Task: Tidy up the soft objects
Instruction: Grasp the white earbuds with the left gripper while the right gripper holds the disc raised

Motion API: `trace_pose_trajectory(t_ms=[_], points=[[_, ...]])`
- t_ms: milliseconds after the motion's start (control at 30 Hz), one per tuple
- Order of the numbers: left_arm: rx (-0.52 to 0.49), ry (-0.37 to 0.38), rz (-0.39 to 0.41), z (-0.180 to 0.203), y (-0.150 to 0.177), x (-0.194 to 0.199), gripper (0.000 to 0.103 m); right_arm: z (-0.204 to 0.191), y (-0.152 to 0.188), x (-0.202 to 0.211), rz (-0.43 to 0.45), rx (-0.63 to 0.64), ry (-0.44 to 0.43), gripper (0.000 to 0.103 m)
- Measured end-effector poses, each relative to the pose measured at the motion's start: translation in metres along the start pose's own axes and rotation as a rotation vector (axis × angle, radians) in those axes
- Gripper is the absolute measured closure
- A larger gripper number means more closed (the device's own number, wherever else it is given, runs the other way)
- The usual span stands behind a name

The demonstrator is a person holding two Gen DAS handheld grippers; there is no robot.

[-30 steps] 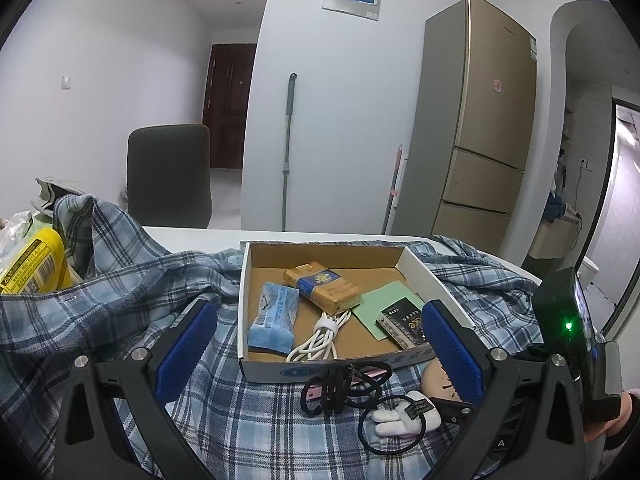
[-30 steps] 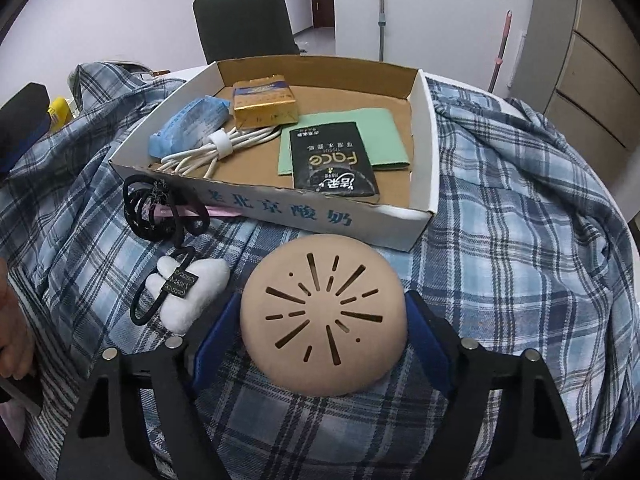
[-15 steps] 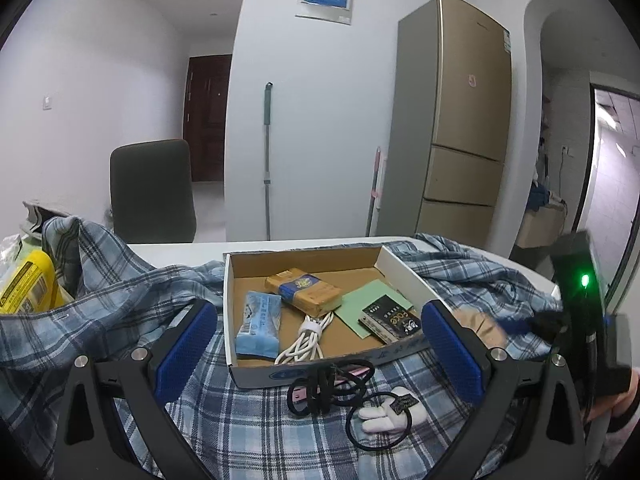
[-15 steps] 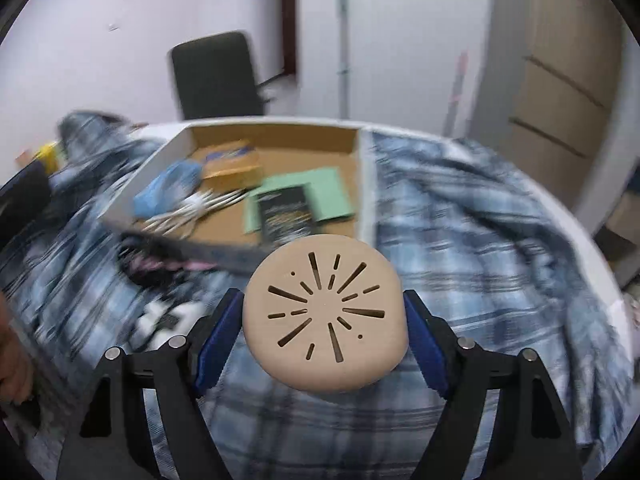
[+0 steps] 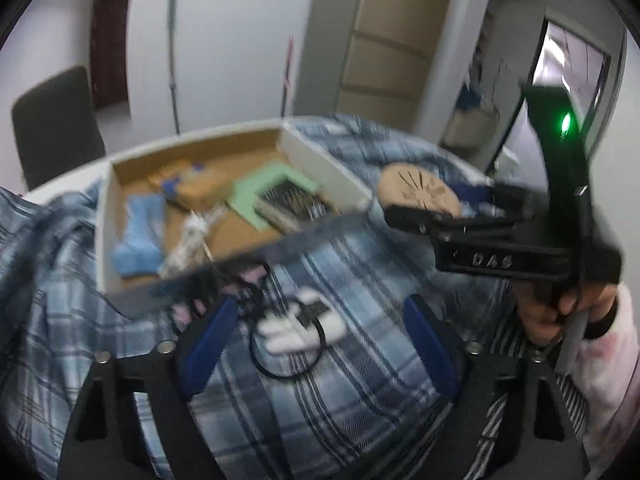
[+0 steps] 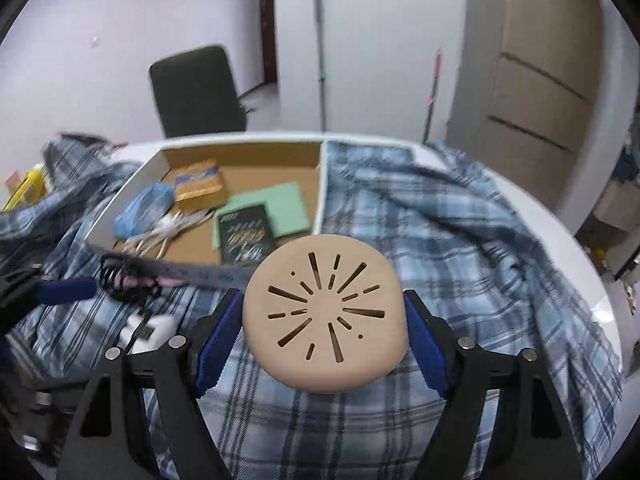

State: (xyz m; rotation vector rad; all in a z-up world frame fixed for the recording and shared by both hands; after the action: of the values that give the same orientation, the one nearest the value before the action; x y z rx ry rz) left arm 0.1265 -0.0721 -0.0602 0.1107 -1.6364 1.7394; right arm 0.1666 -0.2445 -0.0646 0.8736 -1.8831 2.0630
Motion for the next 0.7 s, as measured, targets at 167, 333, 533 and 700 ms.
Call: trace_pose_trajectory(t_ms=[167, 333, 533, 700], points=[[-0.003, -0.015, -0.113, 0.001, 0.014, -0.02, 0.048, -0.002, 0.003, -0.003, -0.019, -0.023, -0.024, 0.026], [0.015, -0.006, -0.106, 0.0, 0.017, -0.018, 0.074, -0.004, 0.003, -0.001, -0.006, -0.012, -0.017, 0.026], [-0.033, -0.017, 0.031, 0.005, 0.007, 0.006, 0.078, -0.01, 0.0, 0.007, 0.063, 0.014, -0.031, 0.026], [-0.055, -0.048, 0.256, 0.006, -0.009, 0.04, 0.078, -0.022, -0.005, 0.024, 0.178, 0.047, -0.072, 0.026]])
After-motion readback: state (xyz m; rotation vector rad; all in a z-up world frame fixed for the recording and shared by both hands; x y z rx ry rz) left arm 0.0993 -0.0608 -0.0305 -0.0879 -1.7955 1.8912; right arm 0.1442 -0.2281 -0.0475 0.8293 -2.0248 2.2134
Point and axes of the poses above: each gripper's, at about its wrist camera, not at the fingertips, and x roughly against the way its jaws point, z to its right, y to its underside, the point moved 2 cm from there along -x, roughly the way its jaws point, and after that the axes turned 15 degrees about z, right-handed, at the moved point
